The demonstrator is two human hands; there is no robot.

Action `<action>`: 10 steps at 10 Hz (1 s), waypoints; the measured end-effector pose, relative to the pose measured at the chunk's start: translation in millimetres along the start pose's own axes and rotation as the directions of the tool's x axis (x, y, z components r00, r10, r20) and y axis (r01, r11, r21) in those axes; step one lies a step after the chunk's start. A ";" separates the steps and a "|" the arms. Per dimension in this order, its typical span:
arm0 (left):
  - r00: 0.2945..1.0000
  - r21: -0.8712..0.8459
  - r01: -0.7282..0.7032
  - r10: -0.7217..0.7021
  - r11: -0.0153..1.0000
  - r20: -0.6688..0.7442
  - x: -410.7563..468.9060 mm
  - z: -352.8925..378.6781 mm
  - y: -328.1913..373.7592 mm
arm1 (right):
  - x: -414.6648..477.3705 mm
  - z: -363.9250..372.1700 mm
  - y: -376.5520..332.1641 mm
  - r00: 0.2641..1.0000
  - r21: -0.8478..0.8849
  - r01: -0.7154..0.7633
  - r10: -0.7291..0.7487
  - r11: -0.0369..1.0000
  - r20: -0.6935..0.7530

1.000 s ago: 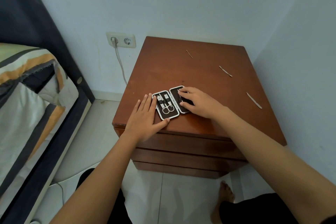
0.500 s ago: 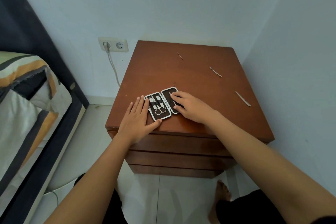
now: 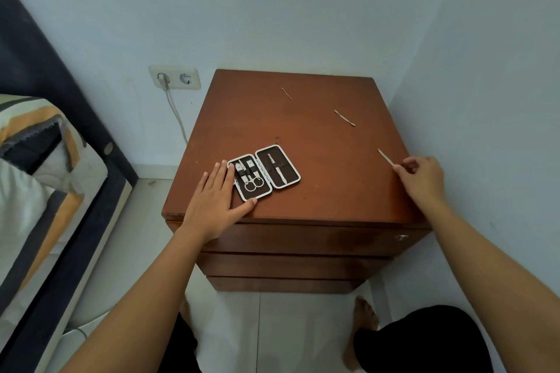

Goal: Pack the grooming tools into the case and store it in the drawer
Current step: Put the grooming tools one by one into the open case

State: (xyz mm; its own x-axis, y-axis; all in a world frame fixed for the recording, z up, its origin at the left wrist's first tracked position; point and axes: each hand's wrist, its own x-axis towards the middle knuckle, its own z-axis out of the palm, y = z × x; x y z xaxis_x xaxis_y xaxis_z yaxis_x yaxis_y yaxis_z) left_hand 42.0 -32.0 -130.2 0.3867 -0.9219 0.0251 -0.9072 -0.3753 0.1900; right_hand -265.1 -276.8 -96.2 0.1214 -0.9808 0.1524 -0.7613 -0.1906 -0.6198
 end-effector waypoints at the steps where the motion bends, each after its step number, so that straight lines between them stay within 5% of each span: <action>1: 1.000 -0.001 0.004 -0.004 1.000 -0.002 -0.2 -0.3 0.0 | 8.1 -1.7 -0.6 0.998 0.037 -0.053 0.052 0.998 0.021; 3: 1.000 0.006 0.011 -0.011 1.000 -0.006 -0.4 -1.3 1.8 | 15.4 -2.1 -9.7 0.980 0.065 -0.174 0.166 0.983 0.110; 6: 1.000 0.006 0.014 -0.014 1.000 -0.007 -0.8 -1.2 2.5 | 8.7 8.2 -12.4 0.995 -0.048 -0.084 0.086 0.995 0.055; 7: 1.000 0.008 0.013 -0.013 1.000 -0.006 -0.4 -0.3 1.8 | -8.9 13.5 -29.4 0.996 0.058 0.000 -0.005 0.998 0.088; 9: 1.000 0.008 0.010 -0.010 1.000 0.000 -0.2 -0.3 1.6 | -87.3 56.9 -109.0 0.888 0.352 0.224 -0.339 0.909 0.311; 10: 1.000 0.009 0.014 -0.014 1.000 0.003 -0.4 -0.9 2.2 | -111.6 79.4 -127.1 0.891 0.374 0.215 -0.338 0.902 0.304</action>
State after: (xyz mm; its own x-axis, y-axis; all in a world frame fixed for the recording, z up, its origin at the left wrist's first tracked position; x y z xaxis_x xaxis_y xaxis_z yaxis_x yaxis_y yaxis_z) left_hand 39.9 -32.3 -128.9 0.3986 -0.9169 0.0197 -0.9033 -0.3888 0.1813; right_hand -131.3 -146.5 -95.5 0.5594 -0.8213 0.1115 -0.4224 -0.3982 -0.8143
